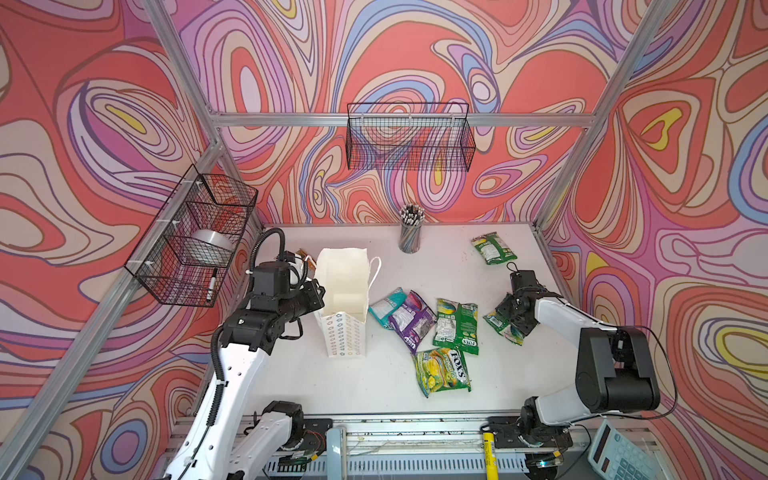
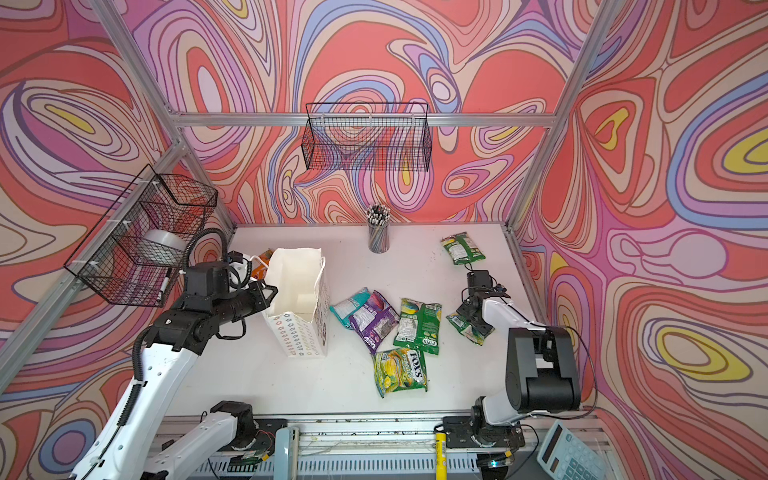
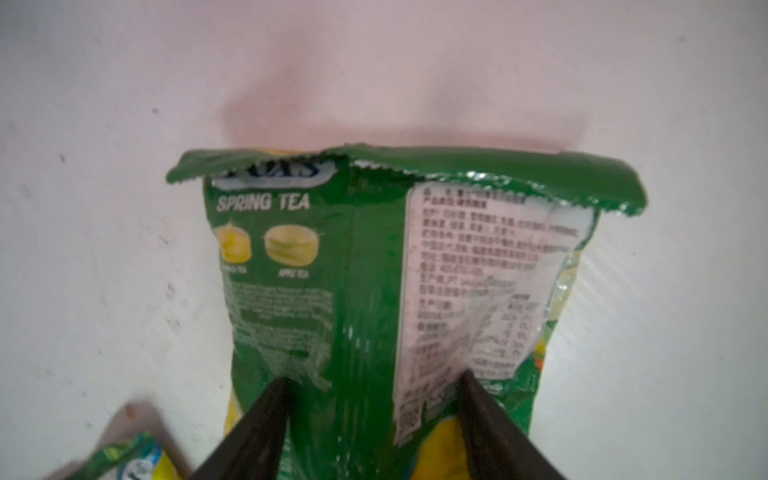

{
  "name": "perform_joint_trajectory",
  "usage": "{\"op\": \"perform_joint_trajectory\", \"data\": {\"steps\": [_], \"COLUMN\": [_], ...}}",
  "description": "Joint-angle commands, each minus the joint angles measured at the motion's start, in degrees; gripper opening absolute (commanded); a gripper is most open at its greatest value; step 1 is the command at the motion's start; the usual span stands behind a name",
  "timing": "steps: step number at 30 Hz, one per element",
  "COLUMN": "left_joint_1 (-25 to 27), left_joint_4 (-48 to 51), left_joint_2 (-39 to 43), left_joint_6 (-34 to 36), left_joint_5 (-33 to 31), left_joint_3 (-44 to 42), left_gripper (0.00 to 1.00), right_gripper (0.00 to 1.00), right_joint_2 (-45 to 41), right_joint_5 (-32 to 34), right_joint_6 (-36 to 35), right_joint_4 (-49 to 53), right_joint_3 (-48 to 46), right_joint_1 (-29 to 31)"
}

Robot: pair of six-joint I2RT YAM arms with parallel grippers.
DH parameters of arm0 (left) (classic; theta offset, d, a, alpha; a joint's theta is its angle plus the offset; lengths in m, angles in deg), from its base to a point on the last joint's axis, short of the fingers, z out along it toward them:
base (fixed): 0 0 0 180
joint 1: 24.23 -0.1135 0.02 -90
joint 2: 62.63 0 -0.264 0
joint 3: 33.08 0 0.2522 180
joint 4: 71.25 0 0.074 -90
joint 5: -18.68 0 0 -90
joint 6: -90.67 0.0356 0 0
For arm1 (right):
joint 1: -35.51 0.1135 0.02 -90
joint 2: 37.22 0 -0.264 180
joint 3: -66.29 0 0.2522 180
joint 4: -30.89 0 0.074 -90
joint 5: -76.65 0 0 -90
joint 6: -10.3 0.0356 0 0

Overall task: Place the snacks into the paper bag
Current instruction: 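Pull the paper bag closer with left gripper while right gripper grasps green bag, then lift the green SPRING TEA bag with right gripper over the paper bag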

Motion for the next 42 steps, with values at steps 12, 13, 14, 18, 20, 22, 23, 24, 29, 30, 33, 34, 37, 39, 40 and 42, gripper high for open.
{"op": "perform_joint_trajectory", "data": {"steps": [12,13,14,18,20,22,23,24,29,30,33,34,37,39,40,42], "left_joint_1": [-2.1,-2.3,-2.3,-2.7,-2.8,-2.9,-3.0,-3.0,-3.4,-3.4,-3.6,-3.6,-3.7,-4.2,-4.4,-5.2], "left_joint_4": [-2.9,-3.0,-3.1,-3.4,-3.7,-3.9,-3.9,-3.8,-3.2,-2.8,-2.0,-1.8,-1.5,-1.9,-2.0,-2.6], "left_joint_2": [0.6,0.6,0.6,0.5,0.6,0.7,0.7,0.8,0.7,0.8,1.0,0.9,0.5,0.6,0.7,1.1], "left_joint_6": [0.8,0.8,0.9,0.9,0.9,0.9,0.9,1.0,1.7,2.1,2.7,2.8,3.1,3.0,3.0,2.8], "left_joint_5": [3.2,3.5,3.7,4.5,5.1,5.5,5.4,5.5,4.7,4.5,2.9,2.7,3.6,5.2,5.8,6.4], "left_joint_3": [-1.0,-0.9,-1.0,-1.1,-1.2,-1.2,-1.3,-1.2,-0.8,-0.5,-0.1,0.1,0.8,0.7,0.4,-0.3], "left_gripper": [0.0,0.0,0.0,0.0,0.0,0.0,0.0,0.0,0.0,0.0,0.0,0.0,0.0,0.0,0.0,0.0], "right_gripper": [0.02,0.0,0.0,0.0,0.0,0.0,0.0,0.0,0.0,0.0,0.0,0.0,0.0,0.0,0.0,0.0], "right_joint_2": [-4.9,-5.9,-6.8,-10.5,-12.2,-14.1,-14.9,-15.7,-19.3,-20.8,-23.5,-23.6,-22.3,-20.9,-20.2,-18.4], "right_joint_5": [-3.7,-3.7,-3.7,-4.0,-4.2,-4.4,-4.9,-5.6,-8.7,-9.5,-12.1,-13.1,-15.4,-14.7,-14.1,-14.1], "right_joint_6": [-2.5,-2.7,-3.0,-4.7,-5.7,-6.5,-7.3,-7.9,-8.7,-8.0,-6.4,-6.2,-6.1,-6.5,-6.8,-7.3], "right_joint_4": [0.6,0.9,1.3,3.0,4.0,4.9,5.3,5.7,7.7,7.2,6.6,6.9,8.4,9.9,10.6,11.0], "right_joint_3": [0.3,0.5,0.8,2.7,3.6,4.5,5.2,5.9,10.1,10.3,12.9,14.4,20.7,25.9,28.7,34.4], "right_joint_1": [-0.2,-0.2,-0.2,-0.2,-0.2,-0.2,-0.2,-0.2,-0.2,-0.2,-0.1,0.1,2.2,5.4,7.3,11.1]}}
